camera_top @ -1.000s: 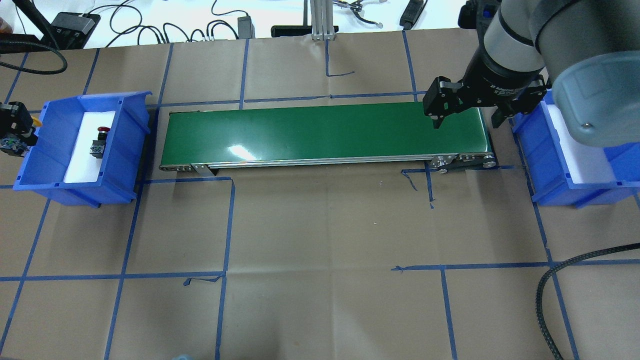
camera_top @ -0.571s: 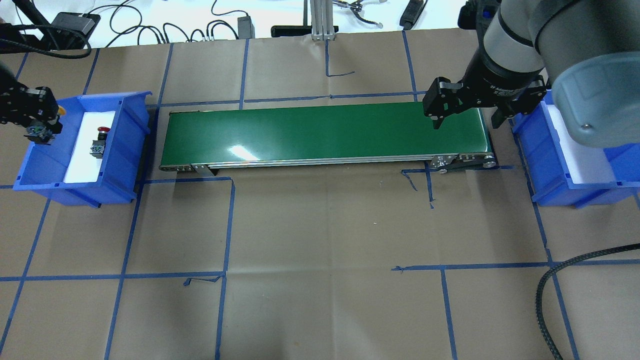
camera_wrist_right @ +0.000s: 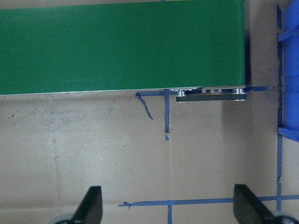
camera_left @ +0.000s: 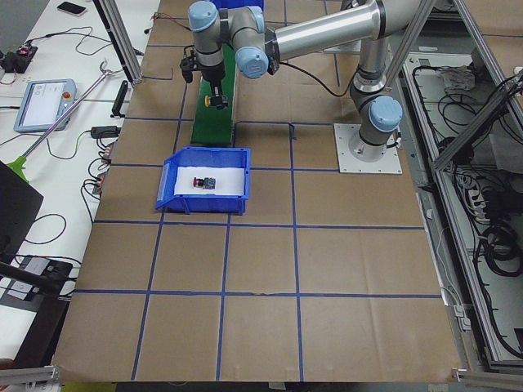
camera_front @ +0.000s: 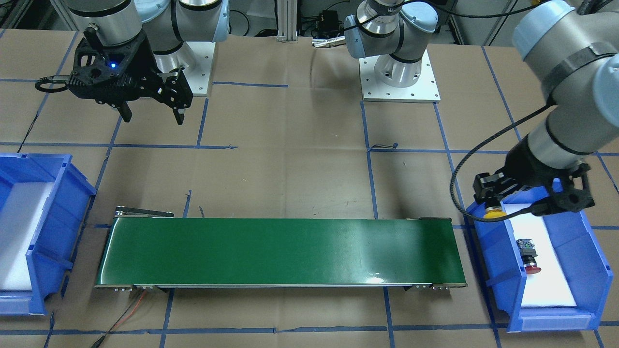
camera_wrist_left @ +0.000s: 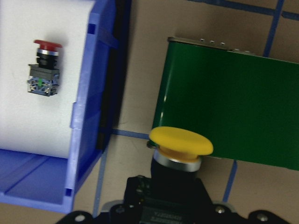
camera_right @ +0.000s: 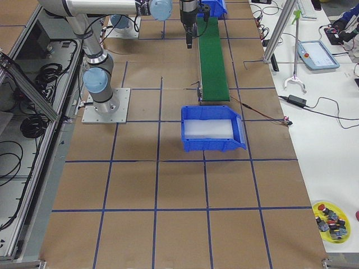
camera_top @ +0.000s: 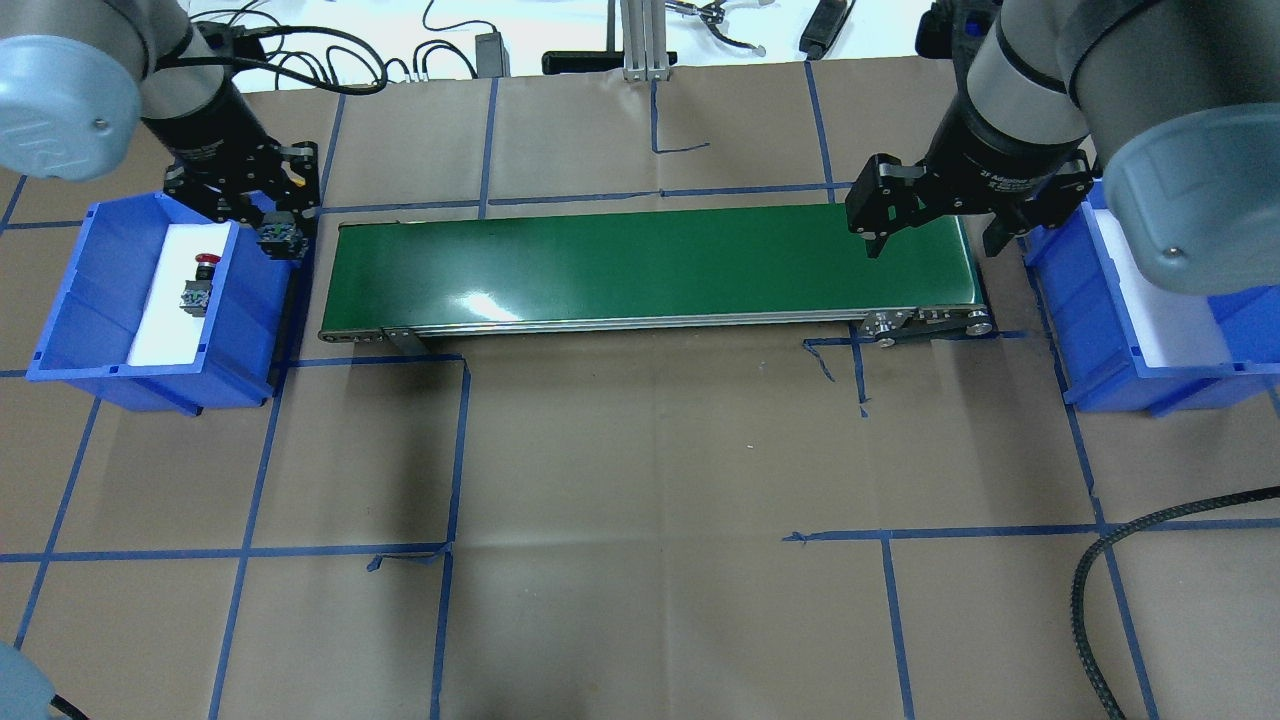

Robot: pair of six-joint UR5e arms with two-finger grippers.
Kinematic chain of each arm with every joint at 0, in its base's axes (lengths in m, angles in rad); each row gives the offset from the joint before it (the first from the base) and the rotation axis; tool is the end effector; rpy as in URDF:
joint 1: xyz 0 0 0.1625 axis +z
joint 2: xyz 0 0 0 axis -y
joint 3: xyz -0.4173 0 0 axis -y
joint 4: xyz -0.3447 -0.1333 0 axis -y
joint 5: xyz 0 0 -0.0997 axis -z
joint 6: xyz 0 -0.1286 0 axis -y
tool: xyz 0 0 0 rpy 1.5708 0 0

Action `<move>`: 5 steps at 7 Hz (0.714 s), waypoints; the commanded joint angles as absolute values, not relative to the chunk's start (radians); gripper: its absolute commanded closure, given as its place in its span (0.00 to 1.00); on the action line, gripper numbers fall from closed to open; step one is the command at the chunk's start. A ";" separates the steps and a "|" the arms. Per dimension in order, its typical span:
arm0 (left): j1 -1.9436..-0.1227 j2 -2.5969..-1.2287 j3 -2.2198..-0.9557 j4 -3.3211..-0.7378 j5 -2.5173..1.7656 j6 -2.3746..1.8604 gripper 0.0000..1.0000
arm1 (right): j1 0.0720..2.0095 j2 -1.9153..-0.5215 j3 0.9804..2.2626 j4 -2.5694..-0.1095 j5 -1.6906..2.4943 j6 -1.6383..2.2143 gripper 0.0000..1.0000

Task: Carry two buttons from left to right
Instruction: 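Carry the yellow button to the belt end and lower it on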

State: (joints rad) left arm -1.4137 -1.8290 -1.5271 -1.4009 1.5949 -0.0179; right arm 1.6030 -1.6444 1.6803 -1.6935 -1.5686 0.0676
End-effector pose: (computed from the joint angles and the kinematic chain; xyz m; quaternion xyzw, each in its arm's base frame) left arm -0.0445 -0.5510 0.3597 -0.0871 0.9959 0.0231 0.0105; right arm 0.1472 -0.4197 0.4468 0.0176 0.9989 -0.0433 0.0033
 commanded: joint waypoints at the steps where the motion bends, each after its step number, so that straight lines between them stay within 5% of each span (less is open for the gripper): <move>1: -1.482 -1.912 -1.578 -1.271 1.595 -0.080 0.95 | 1.601 -1.644 1.680 -1.694 -1.568 0.067 0.00; 5: -1.500 -2.003 -1.664 -1.077 1.597 -0.107 0.93 | 1.603 -1.644 1.680 -1.694 -1.568 0.067 0.00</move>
State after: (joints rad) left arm -1.4976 -1.9930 -1.6491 -1.1024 1.5967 -0.1057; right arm 1.6030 -1.6444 1.6797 -1.6935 -1.5677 0.0675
